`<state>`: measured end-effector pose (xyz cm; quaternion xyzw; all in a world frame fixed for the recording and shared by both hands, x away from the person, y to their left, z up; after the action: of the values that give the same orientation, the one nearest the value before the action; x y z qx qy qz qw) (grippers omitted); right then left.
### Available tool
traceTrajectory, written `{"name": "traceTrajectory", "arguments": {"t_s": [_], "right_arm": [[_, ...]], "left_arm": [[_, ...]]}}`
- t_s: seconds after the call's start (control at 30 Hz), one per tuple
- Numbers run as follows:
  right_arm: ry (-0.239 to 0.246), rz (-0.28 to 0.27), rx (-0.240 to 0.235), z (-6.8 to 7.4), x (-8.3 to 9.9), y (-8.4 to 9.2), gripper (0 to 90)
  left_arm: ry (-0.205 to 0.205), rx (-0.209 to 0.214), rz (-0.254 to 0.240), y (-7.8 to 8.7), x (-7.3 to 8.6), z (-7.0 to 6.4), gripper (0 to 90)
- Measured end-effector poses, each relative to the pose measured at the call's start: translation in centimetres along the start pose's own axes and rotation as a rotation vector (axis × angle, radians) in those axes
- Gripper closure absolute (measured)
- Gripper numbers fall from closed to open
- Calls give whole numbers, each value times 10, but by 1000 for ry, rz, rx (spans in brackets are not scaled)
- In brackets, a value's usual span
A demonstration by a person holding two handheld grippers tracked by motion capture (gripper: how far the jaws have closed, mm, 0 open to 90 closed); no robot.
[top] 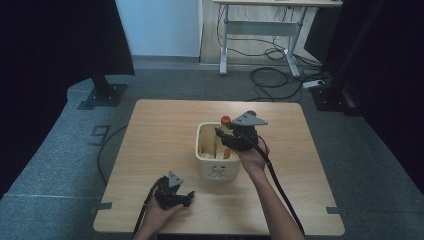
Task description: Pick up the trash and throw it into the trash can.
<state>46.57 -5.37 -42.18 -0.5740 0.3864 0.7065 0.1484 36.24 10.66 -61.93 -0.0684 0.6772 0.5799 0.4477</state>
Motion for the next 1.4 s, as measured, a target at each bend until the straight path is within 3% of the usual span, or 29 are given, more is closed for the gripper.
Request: {"name": "traceTrajectory", "arguments": {"t_s": [0.7, 1.4], "right_arm": [[-14, 102, 14, -4, 43, -22, 533], [18, 75, -22, -3, 54, -3, 517]], "left_arm": [[3, -1, -1, 0, 0, 0, 153], [3, -1, -1, 0, 0, 0, 153]]}}
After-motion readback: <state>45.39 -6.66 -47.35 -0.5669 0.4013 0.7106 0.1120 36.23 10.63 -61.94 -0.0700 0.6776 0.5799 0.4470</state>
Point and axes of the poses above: each handheld gripper's, and its own axes: y roughly backward along the jaws, x roughly out of its underside, z roughly to its left, the point moved 10 cm from there along -y, roughly forward along the jaws, and after that the axes turned 6 degrees about -x, right-handed, at the moved point
